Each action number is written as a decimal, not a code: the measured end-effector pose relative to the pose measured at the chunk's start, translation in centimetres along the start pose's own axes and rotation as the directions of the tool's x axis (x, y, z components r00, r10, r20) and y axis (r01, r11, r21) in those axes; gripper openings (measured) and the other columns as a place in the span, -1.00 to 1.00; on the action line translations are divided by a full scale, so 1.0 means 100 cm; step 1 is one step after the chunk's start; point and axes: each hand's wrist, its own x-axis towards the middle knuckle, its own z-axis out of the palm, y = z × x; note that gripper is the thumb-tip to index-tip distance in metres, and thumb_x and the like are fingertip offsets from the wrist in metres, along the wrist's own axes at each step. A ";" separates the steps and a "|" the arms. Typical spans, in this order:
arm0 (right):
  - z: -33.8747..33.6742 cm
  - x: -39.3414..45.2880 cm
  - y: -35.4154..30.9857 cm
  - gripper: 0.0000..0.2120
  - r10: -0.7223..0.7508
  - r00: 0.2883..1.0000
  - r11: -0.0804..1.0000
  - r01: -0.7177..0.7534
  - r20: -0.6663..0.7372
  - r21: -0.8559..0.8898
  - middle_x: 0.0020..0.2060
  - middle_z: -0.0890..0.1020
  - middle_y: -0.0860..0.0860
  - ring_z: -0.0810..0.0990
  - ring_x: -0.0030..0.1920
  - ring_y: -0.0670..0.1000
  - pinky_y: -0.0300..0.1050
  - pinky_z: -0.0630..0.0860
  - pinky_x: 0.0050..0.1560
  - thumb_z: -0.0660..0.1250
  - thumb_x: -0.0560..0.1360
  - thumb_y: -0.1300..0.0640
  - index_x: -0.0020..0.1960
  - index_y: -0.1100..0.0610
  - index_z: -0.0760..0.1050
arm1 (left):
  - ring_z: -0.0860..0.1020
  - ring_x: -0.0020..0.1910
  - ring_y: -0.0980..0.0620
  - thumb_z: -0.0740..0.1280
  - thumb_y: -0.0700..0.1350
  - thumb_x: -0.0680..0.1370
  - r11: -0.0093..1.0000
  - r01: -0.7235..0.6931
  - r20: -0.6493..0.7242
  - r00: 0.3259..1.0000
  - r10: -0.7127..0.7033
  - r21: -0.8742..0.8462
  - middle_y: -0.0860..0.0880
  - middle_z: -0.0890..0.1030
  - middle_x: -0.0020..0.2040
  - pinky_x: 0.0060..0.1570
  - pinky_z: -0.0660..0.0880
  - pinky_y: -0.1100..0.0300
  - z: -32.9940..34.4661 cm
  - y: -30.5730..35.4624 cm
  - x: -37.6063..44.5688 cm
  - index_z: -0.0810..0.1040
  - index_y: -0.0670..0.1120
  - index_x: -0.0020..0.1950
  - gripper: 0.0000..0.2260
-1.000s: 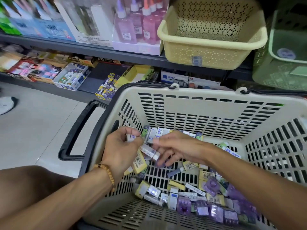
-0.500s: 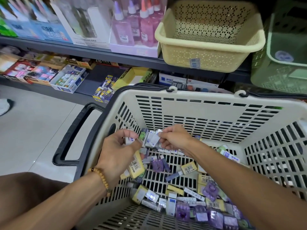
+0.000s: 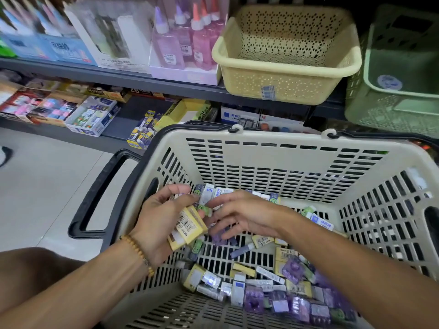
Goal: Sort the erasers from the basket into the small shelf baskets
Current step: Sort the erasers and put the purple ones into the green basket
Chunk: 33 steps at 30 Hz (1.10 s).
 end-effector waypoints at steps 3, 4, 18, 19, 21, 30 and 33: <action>0.004 0.003 0.007 -0.85 -0.016 0.999 0.998 0.018 -0.034 0.067 -0.19 0.70 0.11 0.69 -0.21 0.05 -0.14 0.62 -0.20 0.34 0.56 0.28 0.12 0.19 0.52 | 0.59 -0.48 -0.06 0.38 -0.35 0.47 0.999 -0.010 0.004 1.000 0.010 0.039 -0.22 0.63 -0.24 -0.51 0.56 0.12 -0.001 0.000 0.001 0.53 -0.12 -0.04 -0.83; 0.001 0.003 0.007 -0.87 -0.022 0.997 0.994 0.029 -0.067 0.103 -0.24 0.68 0.10 0.66 -0.27 0.02 -0.15 0.61 -0.24 0.34 0.55 0.29 0.09 0.21 0.53 | 0.59 -0.47 -0.07 0.39 -0.35 0.47 0.997 -0.020 -0.007 1.000 0.021 0.072 -0.23 0.63 -0.22 -0.50 0.57 0.10 -0.001 0.000 0.002 0.53 -0.12 -0.03 -0.83; -0.026 0.035 0.004 -0.88 -0.003 0.882 0.987 -0.073 -0.471 -0.142 -0.14 0.67 0.15 0.69 -0.31 -0.04 -0.27 0.59 -0.28 0.29 0.58 0.32 0.08 0.24 0.55 | 0.63 -0.48 -0.06 0.41 -0.36 0.47 0.979 -0.072 -0.117 0.989 0.096 0.191 -0.09 0.66 -0.35 -0.53 0.57 0.12 -0.007 -0.006 0.016 0.56 -0.14 -0.08 -0.86; -0.025 0.037 0.003 -0.82 0.003 0.888 0.996 -0.045 -0.459 -0.081 -0.11 0.67 0.15 0.71 -0.25 -0.02 -0.26 0.60 -0.24 0.28 0.57 0.35 0.15 0.25 0.52 | 0.63 -0.48 -0.06 0.40 -0.36 0.47 0.980 -0.072 -0.124 0.988 0.096 0.183 -0.06 0.66 -0.40 -0.55 0.56 0.13 -0.007 -0.007 0.017 0.56 -0.14 -0.08 -0.86; -0.021 0.036 0.003 -0.74 -0.008 0.896 0.999 -0.012 -0.445 -0.042 -0.05 0.67 0.14 0.72 -0.15 0.01 -0.21 0.63 -0.15 0.26 0.58 0.36 0.26 0.24 0.46 | 0.64 -0.47 -0.07 0.41 -0.35 0.47 0.983 -0.069 -0.141 0.986 0.094 0.172 -0.04 0.66 -0.42 -0.54 0.56 0.12 -0.006 -0.009 0.019 0.56 -0.13 -0.08 -0.86; 0.018 -0.024 -0.013 -0.61 -0.077 0.984 0.984 0.049 -0.160 -0.174 -0.12 0.73 0.12 0.72 -0.13 0.07 -0.16 0.61 -0.19 0.41 0.46 -0.19 0.01 0.14 0.62 | 0.60 -0.50 -0.01 0.37 -0.35 0.48 0.992 -0.109 -0.179 0.977 0.119 0.064 -0.07 0.60 -0.43 -0.42 0.57 0.10 0.016 -0.008 0.029 0.54 -0.11 -0.12 -0.85; 0.030 -0.033 -0.014 -0.68 -0.104 0.976 0.986 0.076 -0.190 -0.148 -0.17 0.74 0.10 0.73 -0.17 0.03 -0.20 0.62 -0.21 0.49 0.42 -0.05 0.04 0.15 0.59 | 0.63 -0.41 -0.06 0.37 -0.34 0.49 0.996 -0.091 -0.178 0.980 0.092 0.013 -0.10 0.60 -0.37 -0.33 0.60 0.02 0.021 -0.010 0.034 0.53 -0.11 -0.11 -0.87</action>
